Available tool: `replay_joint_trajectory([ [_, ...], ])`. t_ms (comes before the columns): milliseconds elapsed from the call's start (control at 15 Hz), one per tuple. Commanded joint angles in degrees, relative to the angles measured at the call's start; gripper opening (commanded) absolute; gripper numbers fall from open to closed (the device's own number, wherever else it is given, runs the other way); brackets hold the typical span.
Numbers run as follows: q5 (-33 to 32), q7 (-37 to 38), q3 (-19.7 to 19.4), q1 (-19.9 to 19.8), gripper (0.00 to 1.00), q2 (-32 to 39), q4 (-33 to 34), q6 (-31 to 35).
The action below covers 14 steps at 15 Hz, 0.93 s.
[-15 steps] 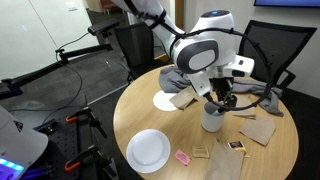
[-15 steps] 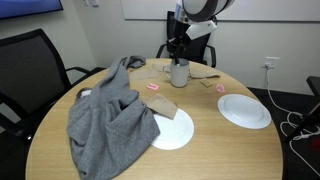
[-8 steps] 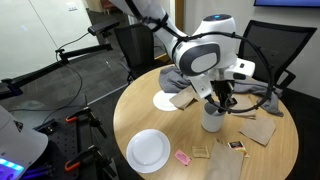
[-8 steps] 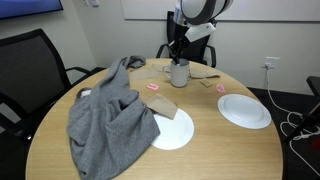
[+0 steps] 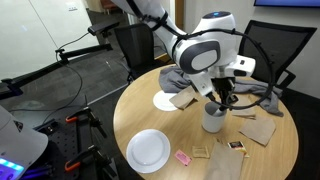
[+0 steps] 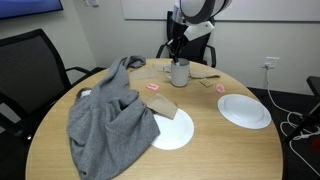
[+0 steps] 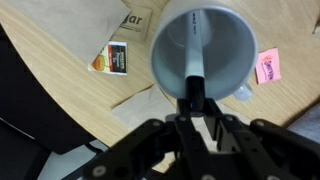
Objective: Remove the marker from the mug cup and place it on the table
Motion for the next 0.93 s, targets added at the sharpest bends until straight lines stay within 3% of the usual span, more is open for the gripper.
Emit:
replay_joint_trajectory([
  [0,-1.02,0.41,-0.58,1.44,0.06,-5.69,-5.40,2.91],
  [467,-1.79,-1.91,-0.14,2.13,0.06,-19.66,-17.65,9.83],
  [867,-5.98,-7.94,1.22,1.38,0.06,-34.75,-27.84,7.54],
])
